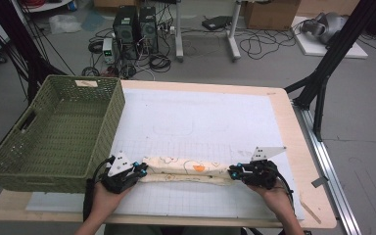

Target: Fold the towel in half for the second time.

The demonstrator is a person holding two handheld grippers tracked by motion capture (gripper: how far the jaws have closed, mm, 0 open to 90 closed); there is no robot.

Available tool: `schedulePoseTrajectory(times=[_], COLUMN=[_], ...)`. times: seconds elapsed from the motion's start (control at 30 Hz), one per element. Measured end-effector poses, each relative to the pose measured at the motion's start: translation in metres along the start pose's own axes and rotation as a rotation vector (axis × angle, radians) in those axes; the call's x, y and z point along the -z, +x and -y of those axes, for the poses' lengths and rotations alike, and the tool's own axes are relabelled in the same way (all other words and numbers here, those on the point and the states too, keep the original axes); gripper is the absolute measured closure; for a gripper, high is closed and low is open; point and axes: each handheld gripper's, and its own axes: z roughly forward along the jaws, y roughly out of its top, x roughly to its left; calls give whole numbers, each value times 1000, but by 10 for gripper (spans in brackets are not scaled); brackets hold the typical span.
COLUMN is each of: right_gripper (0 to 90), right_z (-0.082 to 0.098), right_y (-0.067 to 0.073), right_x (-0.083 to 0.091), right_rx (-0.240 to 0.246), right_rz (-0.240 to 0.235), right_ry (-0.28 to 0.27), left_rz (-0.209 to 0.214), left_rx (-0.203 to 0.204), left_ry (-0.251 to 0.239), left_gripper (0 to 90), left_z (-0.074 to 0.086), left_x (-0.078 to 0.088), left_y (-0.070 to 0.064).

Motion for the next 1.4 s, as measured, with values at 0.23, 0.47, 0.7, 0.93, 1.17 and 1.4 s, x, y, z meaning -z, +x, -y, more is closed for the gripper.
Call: schedulePoseTrajectory(times=[0.23, 0.47, 0.7, 0.93, 1.17, 1.4], right_gripper=[655, 659, 687, 721, 737, 742], right_z=[-13, -22, -14, -1, 1, 2], right_y=[2, 12, 11, 13, 16, 15], right_x=[9, -4, -7, -20, -25, -23], right_rx=[-14, 11, 1, -3, 2, 15], right_rz=[-7, -41, -67, -83, -92, -80], right_ry=[-82, -69, -22, 55, 86, 88], left_rz=[7, 12, 34, 40, 39, 51], left_rx=[-10, -7, 14, -3, -9, -8], left_ry=[4, 10, 2, -60, -90, 8], left_gripper=[830, 818, 720, 661, 652, 778], left_z=[1, 4, 3, -16, -34, -26], left_x=[4, 6, 10, 20, 14, -9], left_y=[-2, -2, -1, -3, -4, -3])
